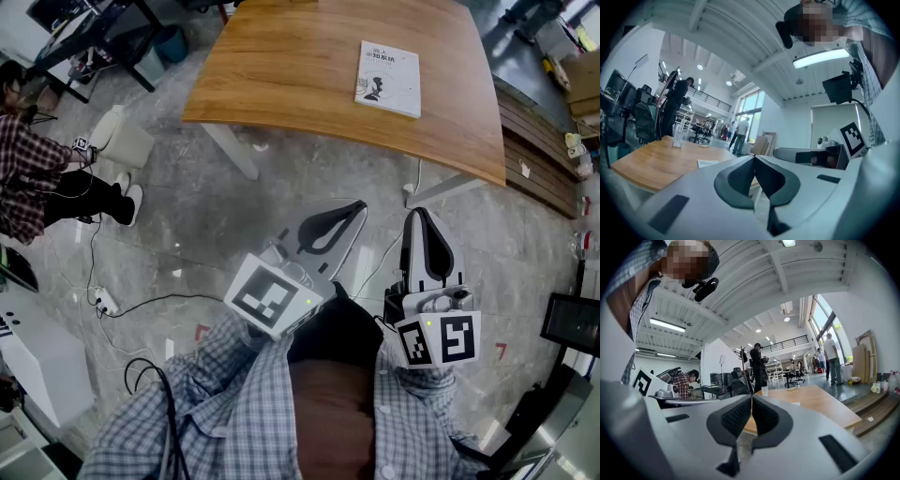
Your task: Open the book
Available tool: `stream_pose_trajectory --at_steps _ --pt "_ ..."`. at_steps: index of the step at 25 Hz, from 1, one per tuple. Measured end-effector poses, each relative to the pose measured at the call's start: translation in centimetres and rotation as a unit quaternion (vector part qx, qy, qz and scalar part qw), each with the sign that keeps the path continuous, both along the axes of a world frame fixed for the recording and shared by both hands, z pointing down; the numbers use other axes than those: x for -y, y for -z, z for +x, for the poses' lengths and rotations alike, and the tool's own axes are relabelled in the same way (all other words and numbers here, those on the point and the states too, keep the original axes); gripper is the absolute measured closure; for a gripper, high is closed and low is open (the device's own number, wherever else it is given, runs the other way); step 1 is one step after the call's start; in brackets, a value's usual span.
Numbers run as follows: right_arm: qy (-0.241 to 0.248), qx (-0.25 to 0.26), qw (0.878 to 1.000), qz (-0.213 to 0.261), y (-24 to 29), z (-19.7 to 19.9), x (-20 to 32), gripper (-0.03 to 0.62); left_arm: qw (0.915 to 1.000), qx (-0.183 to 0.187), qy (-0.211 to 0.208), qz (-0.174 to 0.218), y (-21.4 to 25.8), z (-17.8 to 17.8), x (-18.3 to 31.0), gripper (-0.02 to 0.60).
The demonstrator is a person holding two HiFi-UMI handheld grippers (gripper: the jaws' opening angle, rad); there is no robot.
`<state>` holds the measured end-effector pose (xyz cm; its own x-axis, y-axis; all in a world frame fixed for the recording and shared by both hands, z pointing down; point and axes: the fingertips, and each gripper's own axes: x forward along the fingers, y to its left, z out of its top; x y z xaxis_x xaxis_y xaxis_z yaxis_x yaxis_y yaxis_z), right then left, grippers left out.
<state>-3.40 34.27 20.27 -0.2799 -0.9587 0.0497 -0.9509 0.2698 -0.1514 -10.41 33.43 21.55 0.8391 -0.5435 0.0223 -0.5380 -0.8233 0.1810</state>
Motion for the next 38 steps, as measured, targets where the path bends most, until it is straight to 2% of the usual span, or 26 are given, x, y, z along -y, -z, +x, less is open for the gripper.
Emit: stream_pose_trajectory --at_steps 6,10,20,25,31,38 --pt "0.004 -0.011 1.0 0.001 0.2 0.1 0.0 0.571 0.9999 0.004 0.004 -0.016 -0.5 0.3 0.1 0.574" --pt "0.006 -0.007 1.0 0.0 0.2 -0.1 0.1 0.571 0.9999 -0.008 -0.006 -0.007 0.3 0.5 0.0 0.574" --pt "0.013 -0.017 1.0 0.012 0.8 0.0 -0.2 0.571 0.9999 -0.004 -0.003 -0.009 0.2 0.9 -0.4 0.574" --pt "0.01 -0.013 1.0 0.01 0.7 0.8 -0.4 0.571 0.9999 0.01 -0.002 -0.006 0.0 1.2 -0.4 0.574" --pt "0.006 -0.002 1.0 0.008 0.5 2.5 -0.8 0.571 0.9994 0.026 0.004 0.021 0.4 2.2 -0.8 0.574" --pt "0.009 0.001 1.0 0.011 0.3 4.7 -1.3 0.571 0.9994 0.024 0.022 0.012 0.4 3.5 -1.4 0.574"
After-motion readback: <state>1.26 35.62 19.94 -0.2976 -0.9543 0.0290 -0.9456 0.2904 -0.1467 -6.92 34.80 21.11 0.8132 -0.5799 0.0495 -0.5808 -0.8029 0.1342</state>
